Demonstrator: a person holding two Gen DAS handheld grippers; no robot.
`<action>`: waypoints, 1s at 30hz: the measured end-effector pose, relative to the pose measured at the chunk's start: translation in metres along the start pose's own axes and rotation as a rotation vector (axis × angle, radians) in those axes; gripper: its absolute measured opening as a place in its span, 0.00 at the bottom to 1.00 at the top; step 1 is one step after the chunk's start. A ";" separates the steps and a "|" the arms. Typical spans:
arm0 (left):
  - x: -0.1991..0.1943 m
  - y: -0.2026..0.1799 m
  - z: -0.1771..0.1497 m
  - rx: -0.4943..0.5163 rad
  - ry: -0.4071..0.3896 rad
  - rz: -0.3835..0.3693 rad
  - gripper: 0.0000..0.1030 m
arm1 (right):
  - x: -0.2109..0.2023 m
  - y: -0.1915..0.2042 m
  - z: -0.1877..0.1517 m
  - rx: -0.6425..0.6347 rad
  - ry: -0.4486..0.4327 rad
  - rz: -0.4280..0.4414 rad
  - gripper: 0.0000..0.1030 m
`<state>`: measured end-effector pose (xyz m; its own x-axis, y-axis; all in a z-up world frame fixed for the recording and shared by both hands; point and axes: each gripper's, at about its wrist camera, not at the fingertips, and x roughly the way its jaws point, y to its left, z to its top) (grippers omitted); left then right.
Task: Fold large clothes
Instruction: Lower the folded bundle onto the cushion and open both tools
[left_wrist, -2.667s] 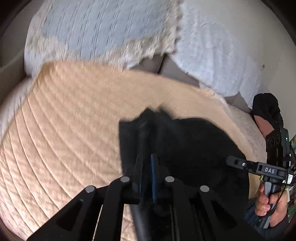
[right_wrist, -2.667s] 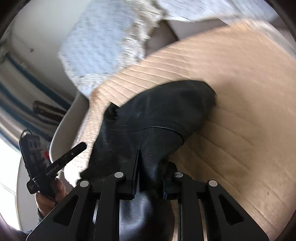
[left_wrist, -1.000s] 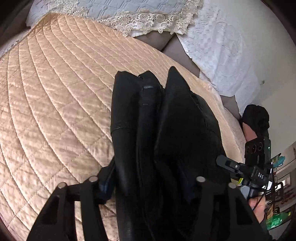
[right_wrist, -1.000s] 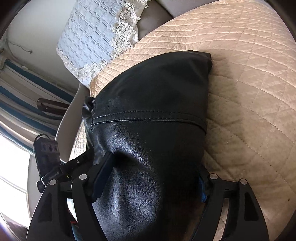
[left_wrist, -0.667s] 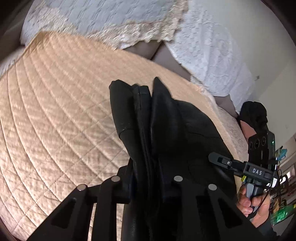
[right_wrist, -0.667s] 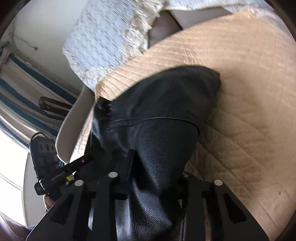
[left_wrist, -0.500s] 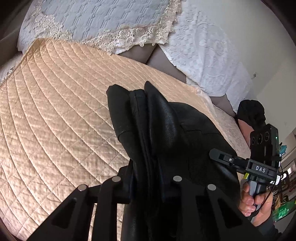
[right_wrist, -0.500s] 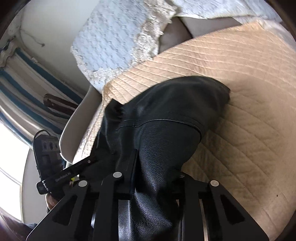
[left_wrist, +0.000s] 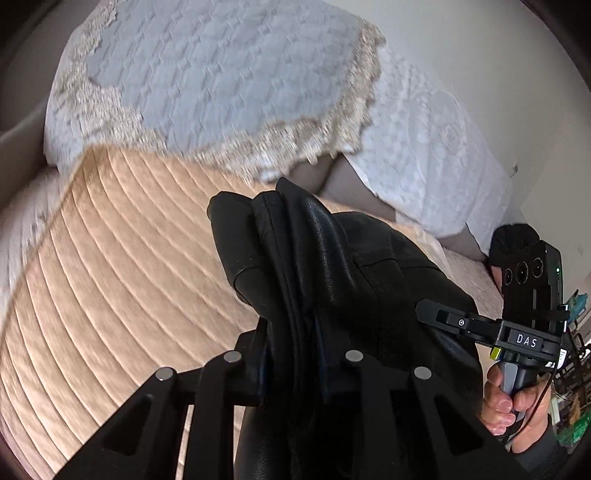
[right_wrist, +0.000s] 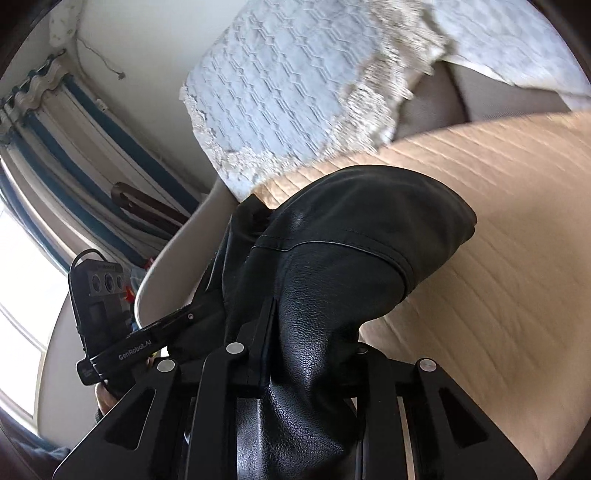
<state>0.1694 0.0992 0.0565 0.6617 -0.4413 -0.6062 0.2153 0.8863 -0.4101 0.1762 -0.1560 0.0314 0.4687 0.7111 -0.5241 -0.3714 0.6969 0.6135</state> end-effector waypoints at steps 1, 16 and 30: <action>0.002 0.006 0.007 0.002 -0.009 0.005 0.20 | 0.010 -0.003 0.009 0.005 -0.005 0.009 0.23; 0.015 0.066 -0.021 -0.114 -0.001 0.130 0.26 | 0.027 -0.042 -0.017 -0.031 0.038 -0.264 0.51; 0.016 0.032 -0.053 -0.038 0.054 0.213 0.31 | 0.042 -0.006 -0.053 -0.179 0.109 -0.365 0.50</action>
<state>0.1491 0.1133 -0.0024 0.6495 -0.2524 -0.7173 0.0470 0.9548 -0.2935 0.1557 -0.1253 -0.0259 0.5109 0.4139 -0.7534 -0.3349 0.9031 0.2690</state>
